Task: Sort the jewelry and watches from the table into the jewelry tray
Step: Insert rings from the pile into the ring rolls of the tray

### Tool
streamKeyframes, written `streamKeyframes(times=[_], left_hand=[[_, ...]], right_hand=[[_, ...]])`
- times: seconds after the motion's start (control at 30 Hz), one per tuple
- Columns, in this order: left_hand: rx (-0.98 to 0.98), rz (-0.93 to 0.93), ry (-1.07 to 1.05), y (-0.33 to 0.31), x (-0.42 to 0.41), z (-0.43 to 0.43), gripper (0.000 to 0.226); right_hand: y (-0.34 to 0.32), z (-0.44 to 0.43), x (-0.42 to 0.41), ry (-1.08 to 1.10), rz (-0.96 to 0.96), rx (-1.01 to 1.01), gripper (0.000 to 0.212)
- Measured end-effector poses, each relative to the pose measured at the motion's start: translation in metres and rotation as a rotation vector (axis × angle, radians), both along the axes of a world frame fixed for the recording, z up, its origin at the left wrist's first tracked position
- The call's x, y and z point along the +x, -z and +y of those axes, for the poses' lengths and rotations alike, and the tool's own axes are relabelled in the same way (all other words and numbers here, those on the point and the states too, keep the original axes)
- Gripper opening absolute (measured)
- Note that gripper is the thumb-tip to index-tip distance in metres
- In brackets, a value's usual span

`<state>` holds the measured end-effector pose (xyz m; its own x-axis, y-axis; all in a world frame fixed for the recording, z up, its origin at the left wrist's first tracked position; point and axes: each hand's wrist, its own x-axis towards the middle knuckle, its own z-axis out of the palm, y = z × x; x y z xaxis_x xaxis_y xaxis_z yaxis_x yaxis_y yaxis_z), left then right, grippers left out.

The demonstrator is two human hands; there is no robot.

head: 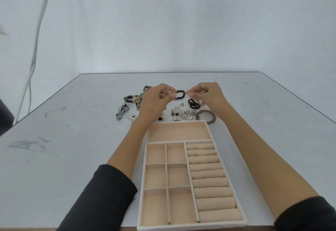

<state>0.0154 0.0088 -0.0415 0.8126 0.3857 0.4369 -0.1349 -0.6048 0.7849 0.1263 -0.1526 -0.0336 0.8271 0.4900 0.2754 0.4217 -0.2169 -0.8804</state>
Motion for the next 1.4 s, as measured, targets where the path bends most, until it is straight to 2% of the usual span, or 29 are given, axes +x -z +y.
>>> streamKeyframes(times=[0.17, 0.4, 0.63, 0.9, 1.13, 1.4], left_hand=[[0.029, -0.017, 0.054, -0.002, -0.014, -0.004, 0.006], [0.116, -0.036, 0.149, -0.002, -0.044, -0.021, 0.007], [0.068, -0.065, 0.223, -0.005, -0.087, -0.045, 0.014], [0.08, -0.051, 0.213, -0.006, -0.099, -0.059, 0.01], [0.05, -0.065, 0.19, -0.004, -0.098, -0.056, 0.009], [0.055, -0.066, 0.181, -0.004, -0.099, -0.055, 0.008]], right_hand=[[-0.004, -0.018, -0.018, -0.061, 0.108, 0.115, 0.007], [-0.008, -0.037, -0.056, -0.116, 0.154, 0.115, 0.008], [-0.012, -0.065, -0.098, -0.12, 0.059, 0.064, 0.007], [0.004, -0.108, -0.14, -0.167, 0.016, 0.034, 0.006], [0.018, -0.122, -0.152, -0.185, -0.111, -0.011, 0.012], [0.022, -0.121, -0.153, -0.197, -0.162, -0.064, 0.022]])
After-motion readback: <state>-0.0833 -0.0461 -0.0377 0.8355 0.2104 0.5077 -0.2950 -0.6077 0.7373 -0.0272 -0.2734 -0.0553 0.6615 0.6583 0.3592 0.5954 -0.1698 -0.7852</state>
